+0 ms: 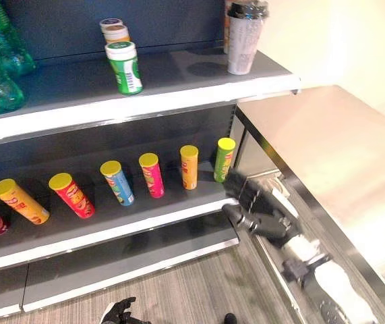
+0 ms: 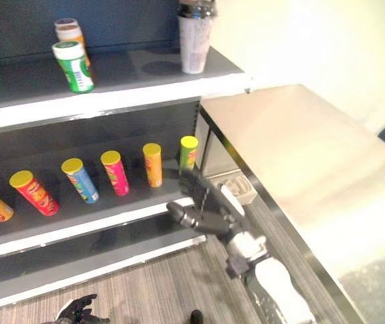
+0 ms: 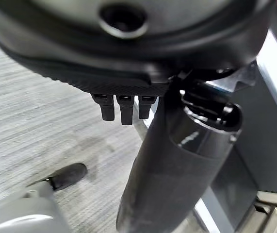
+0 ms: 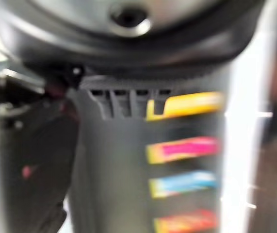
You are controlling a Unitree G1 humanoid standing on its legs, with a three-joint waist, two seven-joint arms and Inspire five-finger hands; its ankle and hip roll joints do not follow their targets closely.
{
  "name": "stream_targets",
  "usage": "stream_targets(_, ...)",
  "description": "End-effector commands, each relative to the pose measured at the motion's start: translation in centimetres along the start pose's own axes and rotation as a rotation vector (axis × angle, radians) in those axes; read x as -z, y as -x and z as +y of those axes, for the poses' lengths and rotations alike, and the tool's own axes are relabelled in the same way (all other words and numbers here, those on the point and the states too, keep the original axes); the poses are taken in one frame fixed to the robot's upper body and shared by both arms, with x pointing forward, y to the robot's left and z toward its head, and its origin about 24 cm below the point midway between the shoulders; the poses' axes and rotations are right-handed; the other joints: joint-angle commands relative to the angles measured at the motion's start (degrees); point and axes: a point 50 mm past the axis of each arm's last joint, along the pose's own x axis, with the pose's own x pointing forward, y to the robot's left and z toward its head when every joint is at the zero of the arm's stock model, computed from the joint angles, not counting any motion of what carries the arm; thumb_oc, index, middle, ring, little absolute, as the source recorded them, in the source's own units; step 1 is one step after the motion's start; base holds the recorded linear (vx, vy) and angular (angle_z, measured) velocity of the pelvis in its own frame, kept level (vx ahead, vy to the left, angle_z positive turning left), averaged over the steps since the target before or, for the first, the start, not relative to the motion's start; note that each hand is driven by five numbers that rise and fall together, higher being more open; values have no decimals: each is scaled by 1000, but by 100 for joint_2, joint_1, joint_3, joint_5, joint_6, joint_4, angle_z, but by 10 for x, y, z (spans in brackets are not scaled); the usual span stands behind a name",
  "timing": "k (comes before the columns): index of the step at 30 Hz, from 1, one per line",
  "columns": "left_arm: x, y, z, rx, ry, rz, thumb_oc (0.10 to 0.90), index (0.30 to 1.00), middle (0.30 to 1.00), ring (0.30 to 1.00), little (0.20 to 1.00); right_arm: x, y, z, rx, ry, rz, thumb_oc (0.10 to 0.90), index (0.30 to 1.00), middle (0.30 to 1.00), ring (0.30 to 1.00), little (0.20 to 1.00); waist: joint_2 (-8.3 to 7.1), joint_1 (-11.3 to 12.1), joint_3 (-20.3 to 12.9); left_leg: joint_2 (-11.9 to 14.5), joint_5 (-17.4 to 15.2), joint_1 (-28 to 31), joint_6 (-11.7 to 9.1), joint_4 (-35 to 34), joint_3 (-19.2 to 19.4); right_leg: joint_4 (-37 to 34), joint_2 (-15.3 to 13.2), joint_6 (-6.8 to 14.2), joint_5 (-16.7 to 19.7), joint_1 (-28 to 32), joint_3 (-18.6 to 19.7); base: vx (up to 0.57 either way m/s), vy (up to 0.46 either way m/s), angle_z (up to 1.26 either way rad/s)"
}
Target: Put the goods on the table back onto the shelves and tidy them up.
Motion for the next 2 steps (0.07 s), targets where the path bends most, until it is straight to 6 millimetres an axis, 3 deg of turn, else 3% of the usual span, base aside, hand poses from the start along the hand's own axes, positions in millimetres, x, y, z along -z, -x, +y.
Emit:
stream_targets(1,-23,-5,20,-31,-49,-90,800,900,900,900,900,-58,-25,-10,-36,365,-227,800,900,900,900,900,-175,144,55,45,-667,325,-59,26,115,82,-473,478,19,78,-381,20,10,-10)
stream_targets(2,-24,-6,19,-24,-60,-96,800,900,900,900,900,-44,-23,-15,-12,370,-160,800,900,900,900,900,-173,136,54,44,-677,342,-58,26,121,82,-476,482,12,95,-395,17,3,-10)
